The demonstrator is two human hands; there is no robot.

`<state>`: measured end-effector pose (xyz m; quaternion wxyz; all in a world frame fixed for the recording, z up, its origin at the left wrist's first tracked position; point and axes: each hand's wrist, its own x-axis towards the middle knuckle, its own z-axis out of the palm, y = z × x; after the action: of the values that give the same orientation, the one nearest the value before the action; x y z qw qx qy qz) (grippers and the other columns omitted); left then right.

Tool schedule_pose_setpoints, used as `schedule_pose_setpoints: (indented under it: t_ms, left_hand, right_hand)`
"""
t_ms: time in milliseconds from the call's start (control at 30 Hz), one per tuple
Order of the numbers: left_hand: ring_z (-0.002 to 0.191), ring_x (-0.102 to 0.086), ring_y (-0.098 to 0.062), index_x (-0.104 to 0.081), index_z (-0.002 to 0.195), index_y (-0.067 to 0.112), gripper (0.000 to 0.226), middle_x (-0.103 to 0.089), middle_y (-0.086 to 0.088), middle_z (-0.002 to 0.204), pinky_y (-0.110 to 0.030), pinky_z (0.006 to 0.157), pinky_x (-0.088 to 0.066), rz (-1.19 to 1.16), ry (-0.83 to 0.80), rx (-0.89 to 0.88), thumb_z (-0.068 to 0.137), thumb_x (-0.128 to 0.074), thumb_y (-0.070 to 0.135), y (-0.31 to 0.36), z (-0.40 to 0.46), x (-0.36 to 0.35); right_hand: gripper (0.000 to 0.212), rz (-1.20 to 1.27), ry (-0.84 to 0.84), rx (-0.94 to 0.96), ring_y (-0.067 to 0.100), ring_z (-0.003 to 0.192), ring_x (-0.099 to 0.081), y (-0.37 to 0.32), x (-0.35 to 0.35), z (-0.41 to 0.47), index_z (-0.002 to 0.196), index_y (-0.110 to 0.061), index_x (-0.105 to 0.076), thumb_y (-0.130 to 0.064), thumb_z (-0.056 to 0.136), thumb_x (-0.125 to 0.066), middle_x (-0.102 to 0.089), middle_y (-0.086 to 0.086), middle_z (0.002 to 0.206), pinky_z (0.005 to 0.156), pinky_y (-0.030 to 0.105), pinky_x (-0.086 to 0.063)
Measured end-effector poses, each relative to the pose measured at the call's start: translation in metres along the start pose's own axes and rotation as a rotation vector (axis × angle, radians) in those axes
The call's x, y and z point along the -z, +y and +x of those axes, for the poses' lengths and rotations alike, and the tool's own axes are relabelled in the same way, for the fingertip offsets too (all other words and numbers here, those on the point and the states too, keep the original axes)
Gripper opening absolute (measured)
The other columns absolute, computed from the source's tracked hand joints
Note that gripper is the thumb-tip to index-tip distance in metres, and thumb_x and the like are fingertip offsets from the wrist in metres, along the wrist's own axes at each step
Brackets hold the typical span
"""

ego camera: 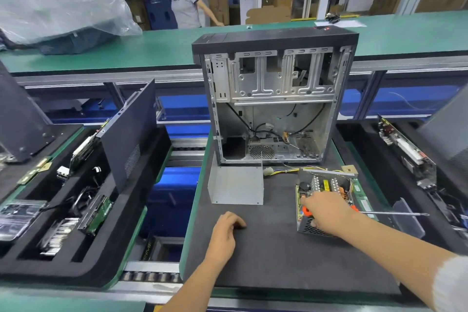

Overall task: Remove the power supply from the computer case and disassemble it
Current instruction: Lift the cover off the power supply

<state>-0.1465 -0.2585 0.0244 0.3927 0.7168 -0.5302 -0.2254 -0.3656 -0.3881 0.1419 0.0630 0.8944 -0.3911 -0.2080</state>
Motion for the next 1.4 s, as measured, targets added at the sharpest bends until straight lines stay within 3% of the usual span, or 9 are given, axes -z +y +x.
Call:
schedule_pose_setpoints:
  t_ms: [533, 800, 1033, 1233, 1400]
  left_hand:
    - [0.081, -0.060, -0.007, -0.066, 0.088, 0.020, 0.046, -0.064, 0.003, 0.094, -0.013, 0.080, -0.046, -0.152, -0.019, 0.015, 0.073, -0.049, -0.019, 0.004, -0.002, 0.003]
    - [0.096, -0.056, -0.008, -0.066, 0.091, 0.022, 0.038, -0.062, 0.009, 0.097, -0.013, 0.085, -0.043, -0.084, -0.030, -0.022, 0.077, -0.057, -0.012, 0.000, -0.001, 0.004]
    - [0.092, -0.057, -0.005, -0.064, 0.098, 0.023, 0.038, -0.059, 0.007, 0.102, -0.010, 0.084, -0.043, -0.110, -0.022, -0.033, 0.082, -0.058, -0.011, 0.001, -0.002, 0.003]
    - [0.116, -0.050, 0.000, -0.061, 0.117, 0.026, 0.041, -0.055, 0.012, 0.120, -0.006, 0.100, -0.034, -0.039, -0.043, -0.044, 0.089, -0.056, -0.004, -0.007, -0.002, -0.002]
    - [0.117, -0.048, 0.002, -0.060, 0.126, 0.023, 0.044, -0.054, 0.010, 0.124, -0.002, 0.100, -0.029, -0.003, -0.055, -0.065, 0.092, -0.051, -0.004, -0.008, -0.001, -0.003]
  right_hand:
    - [0.032, 0.015, 0.025, -0.018, 0.026, 0.106, -0.061, 0.000, -0.005, -0.001, 0.120, -0.018, -0.052, -0.020, 0.089, -0.060, -0.062, 0.006, 0.114, 0.079, 0.035, -0.050]
    - [0.029, -0.015, 0.003, -0.021, 0.027, 0.103, -0.062, -0.001, -0.003, 0.000, 0.118, -0.016, -0.054, -0.019, 0.089, -0.060, -0.063, 0.007, 0.112, 0.077, 0.034, -0.050]
    - [0.027, -0.028, -0.019, -0.024, 0.027, 0.100, -0.063, -0.002, -0.002, -0.001, 0.115, -0.016, -0.056, -0.017, 0.089, -0.059, -0.062, 0.007, 0.109, 0.071, 0.033, -0.046]
    - [0.028, -0.013, 0.007, -0.012, 0.028, 0.101, -0.062, 0.000, -0.004, -0.003, 0.117, -0.016, -0.054, -0.020, 0.090, -0.059, -0.063, 0.008, 0.110, 0.069, 0.031, -0.040]
    - [0.031, 0.032, 0.047, 0.001, 0.029, 0.100, -0.061, 0.003, -0.009, -0.005, 0.118, -0.016, -0.052, -0.026, 0.090, -0.060, -0.061, 0.009, 0.110, 0.071, 0.034, -0.043]
